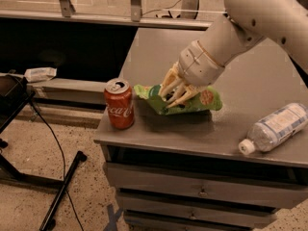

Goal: Move green rice chip bag near coke can

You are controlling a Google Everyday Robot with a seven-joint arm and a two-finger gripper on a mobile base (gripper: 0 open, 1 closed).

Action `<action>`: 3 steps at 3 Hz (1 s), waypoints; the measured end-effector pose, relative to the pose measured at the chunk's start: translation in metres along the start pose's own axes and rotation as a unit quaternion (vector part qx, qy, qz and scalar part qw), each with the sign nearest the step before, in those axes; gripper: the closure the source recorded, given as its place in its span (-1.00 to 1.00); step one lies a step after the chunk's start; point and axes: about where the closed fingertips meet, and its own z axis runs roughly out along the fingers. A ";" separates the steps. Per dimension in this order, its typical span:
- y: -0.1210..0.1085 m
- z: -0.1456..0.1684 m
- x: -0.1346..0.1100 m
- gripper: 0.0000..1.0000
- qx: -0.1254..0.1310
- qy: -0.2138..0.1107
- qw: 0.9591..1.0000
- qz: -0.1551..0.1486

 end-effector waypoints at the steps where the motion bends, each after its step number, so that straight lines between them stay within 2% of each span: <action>1: -0.001 0.001 0.000 -0.50 0.000 0.001 1.000 0.001; 2: -0.001 0.003 0.000 -0.95 0.000 0.001 1.000 0.000; 3: 0.010 -0.013 0.009 -1.00 0.002 0.005 0.999 0.034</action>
Offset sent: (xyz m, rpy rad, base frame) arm 0.0006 0.0008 -0.0007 -0.0019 -0.0007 -0.0016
